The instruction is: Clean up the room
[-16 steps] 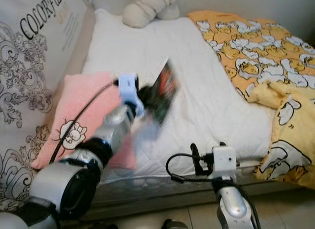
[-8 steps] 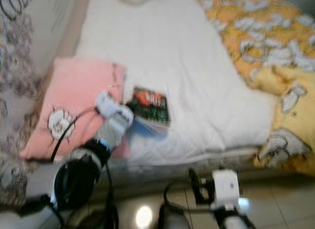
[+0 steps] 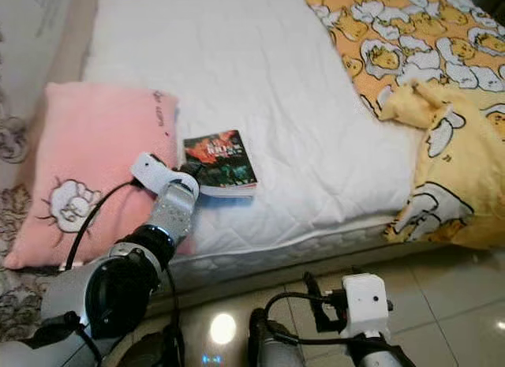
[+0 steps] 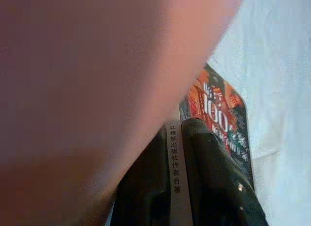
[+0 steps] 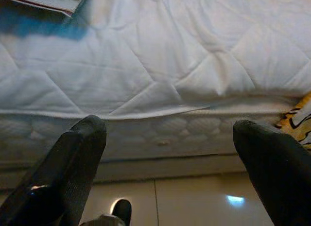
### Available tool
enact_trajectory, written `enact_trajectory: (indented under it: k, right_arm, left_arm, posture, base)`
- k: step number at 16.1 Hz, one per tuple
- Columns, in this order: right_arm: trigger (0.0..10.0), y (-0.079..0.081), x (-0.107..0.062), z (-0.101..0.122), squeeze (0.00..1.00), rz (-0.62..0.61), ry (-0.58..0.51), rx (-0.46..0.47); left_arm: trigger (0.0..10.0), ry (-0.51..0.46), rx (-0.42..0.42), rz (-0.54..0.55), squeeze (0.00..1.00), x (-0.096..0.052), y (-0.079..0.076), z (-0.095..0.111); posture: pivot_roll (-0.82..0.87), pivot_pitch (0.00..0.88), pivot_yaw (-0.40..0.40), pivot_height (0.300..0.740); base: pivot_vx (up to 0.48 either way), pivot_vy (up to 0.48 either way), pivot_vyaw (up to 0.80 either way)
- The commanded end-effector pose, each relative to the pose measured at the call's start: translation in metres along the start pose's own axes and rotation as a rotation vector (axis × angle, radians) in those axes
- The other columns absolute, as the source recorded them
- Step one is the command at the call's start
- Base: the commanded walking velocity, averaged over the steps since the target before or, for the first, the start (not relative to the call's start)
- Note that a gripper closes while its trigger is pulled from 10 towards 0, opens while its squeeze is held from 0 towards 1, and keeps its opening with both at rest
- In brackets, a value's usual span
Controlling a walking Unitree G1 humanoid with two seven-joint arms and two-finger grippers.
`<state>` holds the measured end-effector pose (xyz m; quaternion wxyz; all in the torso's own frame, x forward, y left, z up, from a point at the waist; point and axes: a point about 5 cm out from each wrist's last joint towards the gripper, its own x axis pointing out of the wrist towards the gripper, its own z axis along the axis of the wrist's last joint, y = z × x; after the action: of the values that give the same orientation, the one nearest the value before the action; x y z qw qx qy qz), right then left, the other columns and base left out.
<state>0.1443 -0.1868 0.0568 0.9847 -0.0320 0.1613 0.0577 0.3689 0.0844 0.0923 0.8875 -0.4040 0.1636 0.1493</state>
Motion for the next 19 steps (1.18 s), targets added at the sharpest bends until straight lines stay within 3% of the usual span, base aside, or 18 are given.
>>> enact_trajectory:
  k: [1,3,6,7,9,13,16,18,19]
  right_arm:
    - [10.0,-0.002,-0.001,0.007,0.00,0.069,-0.026,0.028]
    - [10.0,-0.009,0.004,0.017,0.00,0.129,-0.068,0.017]
    - [10.0,-0.019,0.023,0.048,0.00,0.193,-0.169,-0.033]
    - [10.0,-0.020,0.027,0.054,0.00,0.209,-0.183,-0.043]
    - [10.0,-0.020,0.028,0.054,0.00,0.233,-0.180,-0.045]
    - [10.0,-0.011,0.022,0.037,0.00,0.263,-0.123,-0.019]
    - [10.0,-0.003,0.020,0.029,0.00,0.265,-0.112,0.007]
    - [10.0,-0.002,0.024,0.034,0.00,0.236,-0.148,0.026]
    - [10.0,-0.006,0.028,0.036,0.00,0.183,-0.168,0.066]
  left_arm:
    - [10.0,0.095,0.057,0.039,0.00,-0.021,-0.007,-0.054]
    - [10.0,0.047,0.137,0.072,0.00,-0.018,0.003,-0.046]
    - [10.0,-0.036,0.284,0.132,0.02,-0.017,0.011,-0.037]
    - [10.0,-0.045,0.329,0.156,1.00,-0.018,0.012,-0.038]
    - [10.0,-0.067,0.382,0.169,1.00,-0.019,0.011,-0.039]
    - [10.0,-0.130,0.516,0.034,1.00,-0.018,0.000,-0.033]
    - [10.0,-0.161,0.612,-0.108,1.00,-0.020,-0.005,-0.032]
    - [10.0,-0.194,0.686,-0.265,1.00,-0.026,-0.016,-0.030]
    - [10.0,-0.187,0.728,-0.391,0.00,-0.036,-0.021,-0.034]
  posture:
    - [-0.27,0.183,-0.084,0.740]
    - [-0.26,0.182,-0.089,0.740]
    - [-0.26,0.170,-0.096,0.740]
    - [-0.26,0.164,-0.100,0.740]
    - [-0.25,0.159,-0.104,0.740]
    - [-0.21,0.140,-0.107,0.740]
    - [-0.19,0.111,-0.092,0.740]
    - [-0.16,0.072,-0.072,0.740]
    - [-0.13,0.026,-0.053,0.740]
  base:
    - [0.000,0.000,0.00]
    - [0.000,0.000,0.00]
    - [0.000,0.000,0.00]
    - [0.000,0.000,0.00]
    - [0.000,0.000,0.00]
    - [0.000,0.000,0.00]
    - [0.000,0.000,0.00]
    - [0.000,0.000,0.00]
    - [0.000,0.000,0.00]
